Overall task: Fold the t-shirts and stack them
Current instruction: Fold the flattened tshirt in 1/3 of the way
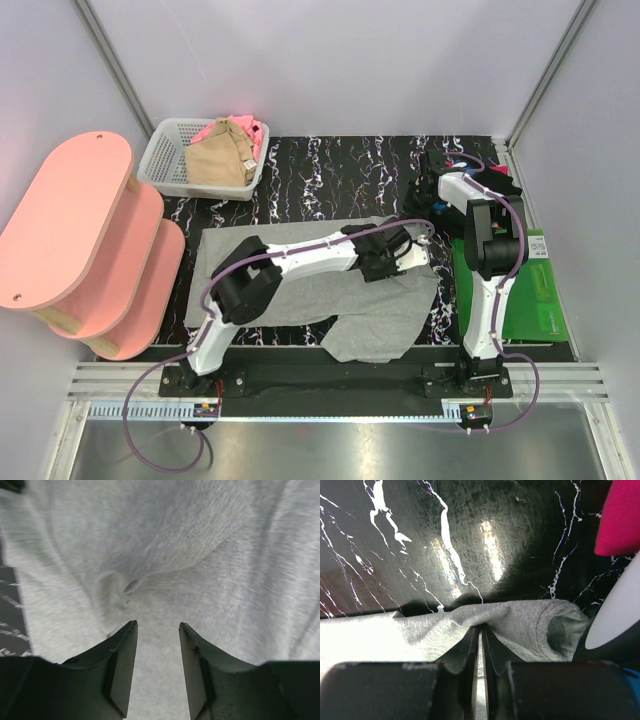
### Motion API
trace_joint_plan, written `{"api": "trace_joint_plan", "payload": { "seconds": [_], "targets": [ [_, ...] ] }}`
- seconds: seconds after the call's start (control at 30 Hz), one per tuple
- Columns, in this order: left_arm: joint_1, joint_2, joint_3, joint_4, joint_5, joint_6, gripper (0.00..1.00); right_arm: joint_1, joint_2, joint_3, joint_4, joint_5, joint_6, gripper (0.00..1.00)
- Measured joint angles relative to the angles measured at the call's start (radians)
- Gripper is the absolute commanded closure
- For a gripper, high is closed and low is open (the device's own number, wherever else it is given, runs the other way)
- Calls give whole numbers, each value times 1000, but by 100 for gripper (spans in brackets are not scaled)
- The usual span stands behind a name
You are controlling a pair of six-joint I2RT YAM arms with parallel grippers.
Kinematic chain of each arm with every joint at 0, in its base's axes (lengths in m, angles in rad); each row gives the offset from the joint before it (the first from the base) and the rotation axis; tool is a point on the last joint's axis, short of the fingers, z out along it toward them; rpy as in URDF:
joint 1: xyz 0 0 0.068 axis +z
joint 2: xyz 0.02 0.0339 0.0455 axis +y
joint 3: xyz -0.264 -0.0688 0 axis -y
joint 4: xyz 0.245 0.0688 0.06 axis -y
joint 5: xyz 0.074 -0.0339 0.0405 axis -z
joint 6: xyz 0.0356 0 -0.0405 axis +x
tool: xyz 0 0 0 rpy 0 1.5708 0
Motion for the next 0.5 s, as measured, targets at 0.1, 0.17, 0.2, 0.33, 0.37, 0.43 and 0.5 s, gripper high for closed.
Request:
{"api": "trace_joint_plan", "payload": {
  "seconds": [0.1,0.17,0.2,0.33,0.37,0.43,0.5],
  "targets": [
    [0,67,23,-3,-10,0,57,0,0,0,0,0,0,87],
    [0,95,42,-9,-18,1,58,0,0,0,0,0,0,87],
    [1,104,52,-10,-21,1,59,0,0,0,0,0,0,87],
    [3,114,100,-13,-27,1,62,0,0,-1,1,0,0,87],
    [5,114,113,-9,-29,2,62,0,0,-2,2,0,0,87],
    [6,114,129,-2,-29,3,63,0,-1,-3,3,-1,0,87],
    [7,115,140,0,-31,4,64,0,-1,-3,3,-1,0,87]
  ]
}}
